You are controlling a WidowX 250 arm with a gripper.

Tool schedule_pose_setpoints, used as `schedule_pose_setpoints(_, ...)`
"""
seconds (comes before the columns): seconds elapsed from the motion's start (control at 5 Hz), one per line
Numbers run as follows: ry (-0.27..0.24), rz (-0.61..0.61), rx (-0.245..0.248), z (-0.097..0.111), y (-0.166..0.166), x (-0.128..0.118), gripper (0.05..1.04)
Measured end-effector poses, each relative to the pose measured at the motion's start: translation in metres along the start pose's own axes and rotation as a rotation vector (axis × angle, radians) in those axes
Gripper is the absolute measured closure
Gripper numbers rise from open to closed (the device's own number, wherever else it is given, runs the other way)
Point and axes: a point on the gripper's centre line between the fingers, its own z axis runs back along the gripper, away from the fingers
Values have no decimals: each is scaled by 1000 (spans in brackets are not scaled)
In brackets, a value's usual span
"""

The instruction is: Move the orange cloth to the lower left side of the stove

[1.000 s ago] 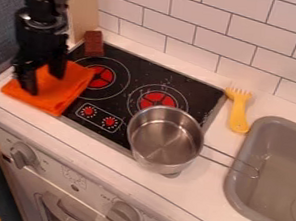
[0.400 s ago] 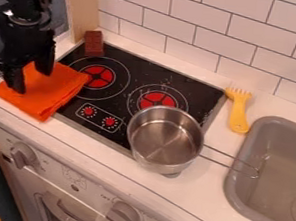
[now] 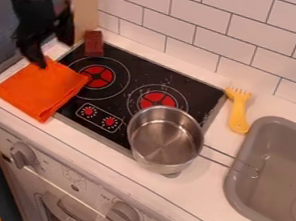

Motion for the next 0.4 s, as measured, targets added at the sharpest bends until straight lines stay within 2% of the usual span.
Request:
schedule_pose_setpoints(0.2, -19, 18, -7, 21, -4, -8, 82)
schedule_pose_setpoints(0.4, -69, 32, -50, 45, -9, -17, 82)
